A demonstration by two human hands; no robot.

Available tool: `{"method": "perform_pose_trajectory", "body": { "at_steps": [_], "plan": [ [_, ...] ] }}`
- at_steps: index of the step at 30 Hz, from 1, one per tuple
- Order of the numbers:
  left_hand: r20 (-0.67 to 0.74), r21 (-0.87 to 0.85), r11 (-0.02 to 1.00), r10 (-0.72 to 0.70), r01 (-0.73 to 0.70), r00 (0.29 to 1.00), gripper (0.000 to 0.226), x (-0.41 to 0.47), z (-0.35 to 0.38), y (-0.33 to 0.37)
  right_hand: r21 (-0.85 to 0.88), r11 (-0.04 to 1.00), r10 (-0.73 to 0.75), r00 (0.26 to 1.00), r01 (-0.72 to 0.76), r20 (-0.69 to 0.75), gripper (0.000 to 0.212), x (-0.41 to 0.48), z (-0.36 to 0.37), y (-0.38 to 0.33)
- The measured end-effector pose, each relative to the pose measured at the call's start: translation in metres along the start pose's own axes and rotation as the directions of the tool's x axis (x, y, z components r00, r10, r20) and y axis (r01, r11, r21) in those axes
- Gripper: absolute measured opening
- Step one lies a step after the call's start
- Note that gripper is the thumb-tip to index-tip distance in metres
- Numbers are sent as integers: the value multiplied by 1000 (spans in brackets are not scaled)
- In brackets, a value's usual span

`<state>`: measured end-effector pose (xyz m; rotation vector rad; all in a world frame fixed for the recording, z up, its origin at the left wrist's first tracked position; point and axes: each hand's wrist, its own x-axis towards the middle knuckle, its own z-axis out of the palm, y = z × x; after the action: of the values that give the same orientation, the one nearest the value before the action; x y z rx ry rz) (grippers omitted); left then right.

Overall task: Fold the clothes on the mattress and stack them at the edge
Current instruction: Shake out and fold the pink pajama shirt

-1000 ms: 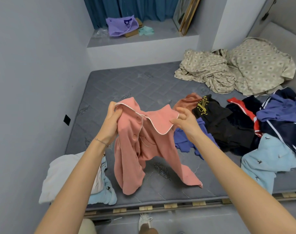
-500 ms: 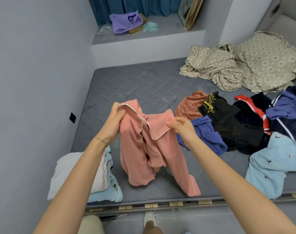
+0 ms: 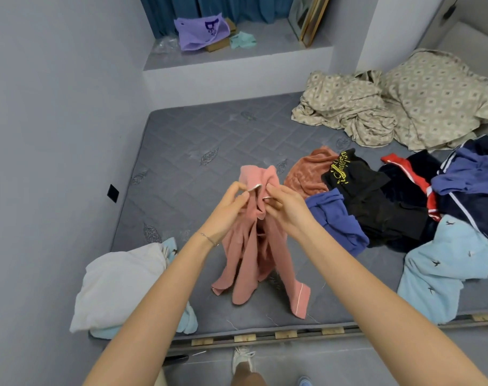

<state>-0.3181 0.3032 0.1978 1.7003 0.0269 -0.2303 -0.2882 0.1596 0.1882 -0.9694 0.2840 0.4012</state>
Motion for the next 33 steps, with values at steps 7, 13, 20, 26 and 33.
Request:
{"method": "perform_pose_trajectory", "body": {
  "at_steps": [7, 13, 20, 26, 33],
  "plan": [
    [-176, 55, 998, 5, 5, 984, 27, 4, 9, -9, 105, 992, 71, 997, -75, 40, 18, 3, -14, 2],
    [-160, 156, 980, -94, 119, 983, 16, 16, 18, -18, 104, 993, 56, 998, -58, 20, 20, -1, -19, -9],
    [-111, 174, 983, -32, 51, 993, 25, 11, 7, -16, -133, 987, -99, 995, 93, -34, 8, -12, -40, -30],
    [-116, 252, 967, 75, -44, 990, 32, -7, -27, 1, -519, 800, -411, 905, 302, -106, 13, -28, -80, -57],
    [-3, 329, 938, 112, -105, 994, 32, -26, -33, 24, -581, 727, -464, 886, 366, -22, 15, -43, -102, -75]
  ]
}}
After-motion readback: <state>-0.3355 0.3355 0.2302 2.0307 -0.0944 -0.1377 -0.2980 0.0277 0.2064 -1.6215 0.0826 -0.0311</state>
